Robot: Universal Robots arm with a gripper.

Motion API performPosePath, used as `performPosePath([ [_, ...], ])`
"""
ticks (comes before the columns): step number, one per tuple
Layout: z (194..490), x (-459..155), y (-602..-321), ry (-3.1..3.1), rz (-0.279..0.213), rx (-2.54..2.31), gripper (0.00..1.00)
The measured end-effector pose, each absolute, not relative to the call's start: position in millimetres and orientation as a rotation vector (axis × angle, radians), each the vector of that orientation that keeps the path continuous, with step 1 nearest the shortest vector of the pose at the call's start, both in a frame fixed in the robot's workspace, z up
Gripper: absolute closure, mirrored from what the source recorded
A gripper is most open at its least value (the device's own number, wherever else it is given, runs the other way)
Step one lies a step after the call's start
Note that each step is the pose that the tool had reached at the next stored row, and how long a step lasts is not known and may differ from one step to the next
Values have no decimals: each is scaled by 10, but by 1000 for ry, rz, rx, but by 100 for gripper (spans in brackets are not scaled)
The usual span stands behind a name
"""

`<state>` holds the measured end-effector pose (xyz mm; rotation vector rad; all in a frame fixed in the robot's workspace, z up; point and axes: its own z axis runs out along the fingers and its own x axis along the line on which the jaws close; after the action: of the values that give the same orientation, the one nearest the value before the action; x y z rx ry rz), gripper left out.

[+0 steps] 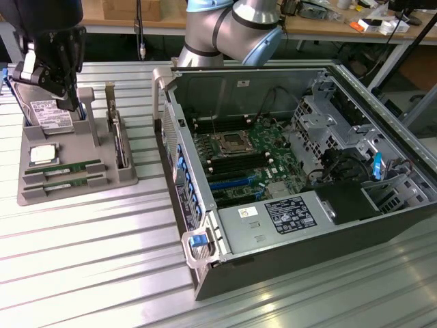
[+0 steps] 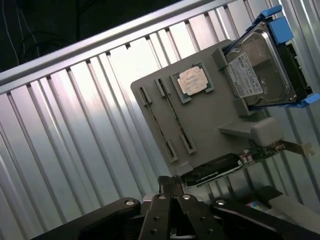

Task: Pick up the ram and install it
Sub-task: 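Pick up the ram and move it above insertion slot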

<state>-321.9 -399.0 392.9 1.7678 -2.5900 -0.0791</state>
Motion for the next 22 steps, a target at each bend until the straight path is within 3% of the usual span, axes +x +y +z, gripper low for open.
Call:
performPosePath([
  [22, 3929, -3219, -3990, -2336, -77, 2082, 89],
])
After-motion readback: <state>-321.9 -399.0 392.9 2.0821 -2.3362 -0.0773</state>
